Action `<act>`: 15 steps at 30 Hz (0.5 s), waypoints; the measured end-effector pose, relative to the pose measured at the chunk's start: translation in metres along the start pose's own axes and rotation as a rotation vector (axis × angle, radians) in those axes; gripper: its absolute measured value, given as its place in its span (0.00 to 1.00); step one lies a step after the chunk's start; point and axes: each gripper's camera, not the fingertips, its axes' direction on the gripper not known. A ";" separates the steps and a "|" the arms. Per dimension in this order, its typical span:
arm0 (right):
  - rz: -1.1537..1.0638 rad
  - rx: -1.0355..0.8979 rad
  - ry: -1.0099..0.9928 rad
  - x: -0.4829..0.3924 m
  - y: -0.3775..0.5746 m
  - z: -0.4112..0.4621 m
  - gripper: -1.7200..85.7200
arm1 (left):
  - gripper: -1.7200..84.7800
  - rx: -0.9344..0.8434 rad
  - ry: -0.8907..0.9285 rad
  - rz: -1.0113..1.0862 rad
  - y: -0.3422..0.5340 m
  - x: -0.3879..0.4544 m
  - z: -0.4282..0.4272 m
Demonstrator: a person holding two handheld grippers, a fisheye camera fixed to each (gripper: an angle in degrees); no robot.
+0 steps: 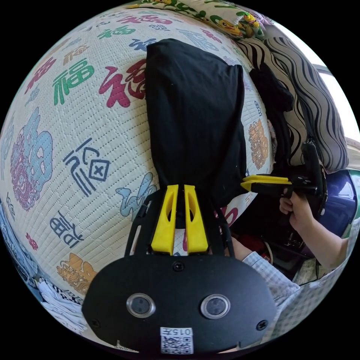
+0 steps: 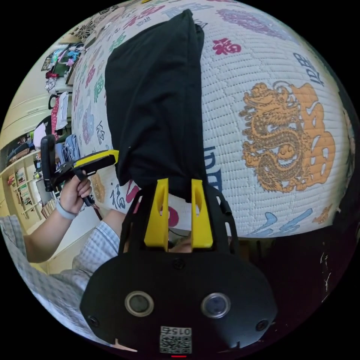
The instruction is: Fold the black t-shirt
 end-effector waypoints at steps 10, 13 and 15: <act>0.220 0.119 -0.165 0.078 0.058 -0.017 0.02 | 0.02 0.002 -0.005 0.002 -0.013 -0.018 0.001; 0.200 0.079 -0.209 0.092 0.059 -0.002 0.02 | 0.01 0.001 -0.046 0.016 -0.015 -0.021 0.000; 0.154 0.028 -0.166 0.091 0.051 0.010 0.03 | 0.01 -0.001 -0.055 0.020 -0.017 -0.023 0.001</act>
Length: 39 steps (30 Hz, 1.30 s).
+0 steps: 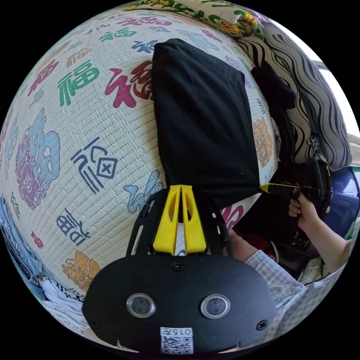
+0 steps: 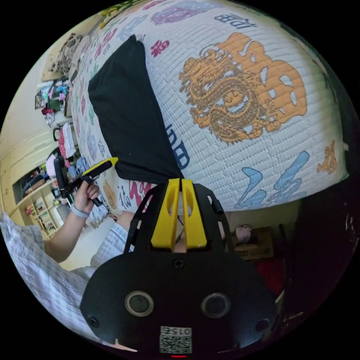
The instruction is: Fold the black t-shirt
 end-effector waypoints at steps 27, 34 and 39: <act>-0.411 -0.060 -0.013 -0.044 -0.276 -0.059 0.11 | 0.11 0.085 0.318 0.125 -0.196 -0.102 -0.063; -0.429 -0.009 -0.149 -0.032 -0.288 -0.081 0.07 | 0.04 0.100 0.290 0.189 -0.195 -0.108 -0.076; -0.553 0.124 -0.147 -0.041 -0.262 -0.118 0.06 | 0.01 0.253 0.315 0.274 -0.186 -0.103 -0.116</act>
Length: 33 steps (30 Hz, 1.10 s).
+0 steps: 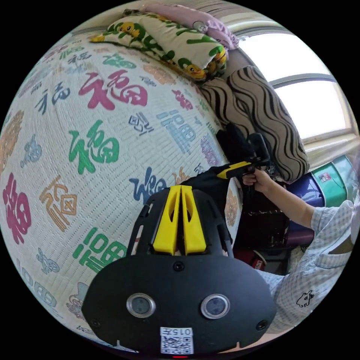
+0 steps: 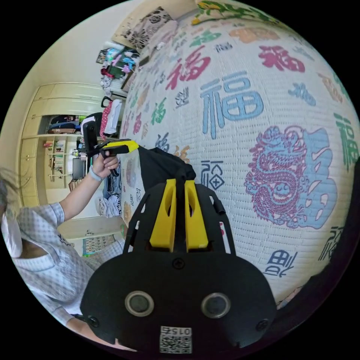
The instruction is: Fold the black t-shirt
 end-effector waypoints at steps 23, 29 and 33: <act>0.197 -0.138 -0.011 -0.044 0.241 0.080 0.08 | 0.01 -0.211 0.133 -0.288 0.241 0.063 0.060; 0.341 0.087 -0.049 -0.042 0.241 0.029 0.10 | 0.08 -0.143 0.068 -0.342 0.234 0.063 0.024; 0.392 0.136 -0.123 -0.032 0.203 0.040 0.11 | 0.12 -0.018 0.078 -0.395 0.207 0.052 0.005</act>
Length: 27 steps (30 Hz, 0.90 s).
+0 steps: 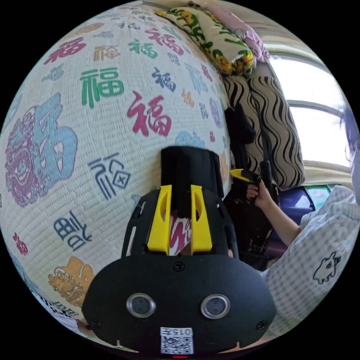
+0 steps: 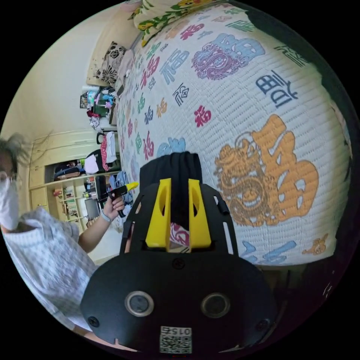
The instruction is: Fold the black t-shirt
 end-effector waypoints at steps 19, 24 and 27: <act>0.106 0.066 0.054 -0.048 0.007 0.012 0.03 | 0.08 -0.013 0.043 -0.085 0.011 0.015 -0.018; -0.116 -0.053 -0.049 -0.101 0.037 0.029 0.01 | 0.06 -0.042 0.042 0.089 0.046 0.064 -0.050; -0.102 -0.278 0.143 -0.104 0.042 0.084 0.01 | 0.03 -0.182 0.000 0.125 0.063 0.079 -0.038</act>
